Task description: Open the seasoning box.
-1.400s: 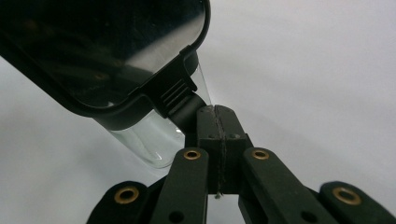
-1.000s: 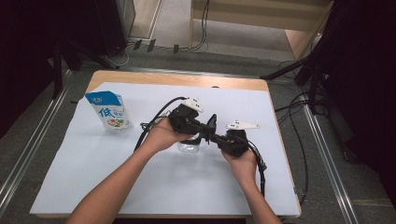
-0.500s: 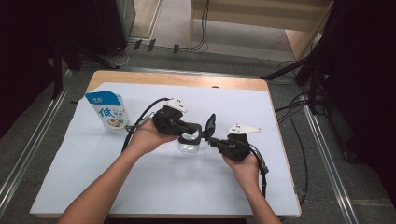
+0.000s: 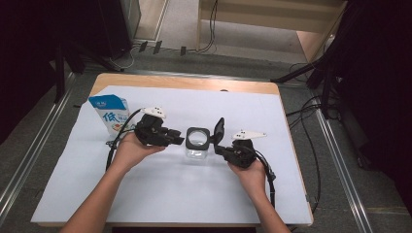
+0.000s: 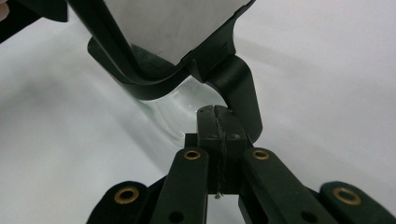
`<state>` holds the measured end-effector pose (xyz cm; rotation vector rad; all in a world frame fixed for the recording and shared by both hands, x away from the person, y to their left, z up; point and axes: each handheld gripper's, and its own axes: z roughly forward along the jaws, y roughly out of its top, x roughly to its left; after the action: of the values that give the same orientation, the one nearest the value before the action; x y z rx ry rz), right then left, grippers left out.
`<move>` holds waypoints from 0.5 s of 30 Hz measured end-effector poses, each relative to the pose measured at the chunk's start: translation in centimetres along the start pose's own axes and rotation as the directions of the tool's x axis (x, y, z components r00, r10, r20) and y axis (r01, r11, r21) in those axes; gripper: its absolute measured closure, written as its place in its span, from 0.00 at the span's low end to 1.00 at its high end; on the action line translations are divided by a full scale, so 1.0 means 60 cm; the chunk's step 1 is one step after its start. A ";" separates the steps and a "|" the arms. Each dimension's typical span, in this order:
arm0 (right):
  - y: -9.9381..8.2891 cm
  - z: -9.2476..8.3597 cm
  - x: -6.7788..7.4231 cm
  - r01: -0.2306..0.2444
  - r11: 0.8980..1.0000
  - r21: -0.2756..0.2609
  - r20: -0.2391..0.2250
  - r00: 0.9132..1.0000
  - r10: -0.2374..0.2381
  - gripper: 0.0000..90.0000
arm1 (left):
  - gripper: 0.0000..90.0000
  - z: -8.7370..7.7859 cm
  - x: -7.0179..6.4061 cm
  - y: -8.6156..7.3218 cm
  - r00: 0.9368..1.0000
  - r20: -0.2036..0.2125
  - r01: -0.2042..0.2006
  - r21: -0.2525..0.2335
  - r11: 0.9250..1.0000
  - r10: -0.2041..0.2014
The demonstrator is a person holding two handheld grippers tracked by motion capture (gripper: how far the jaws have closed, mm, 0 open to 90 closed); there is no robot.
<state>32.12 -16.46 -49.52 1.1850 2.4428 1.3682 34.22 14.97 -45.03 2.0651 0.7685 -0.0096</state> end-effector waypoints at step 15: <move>-0.009 -0.028 -0.011 0.053 0.999 0.010 0.012 0.999 -0.053 0.78 | 0.50 -0.034 -0.003 -0.027 0.999 -0.039 -0.013 -0.011 1.000 0.012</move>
<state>31.55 -18.19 -49.09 1.1187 2.4572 1.3324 32.67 17.10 -44.98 2.0648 0.7779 0.0418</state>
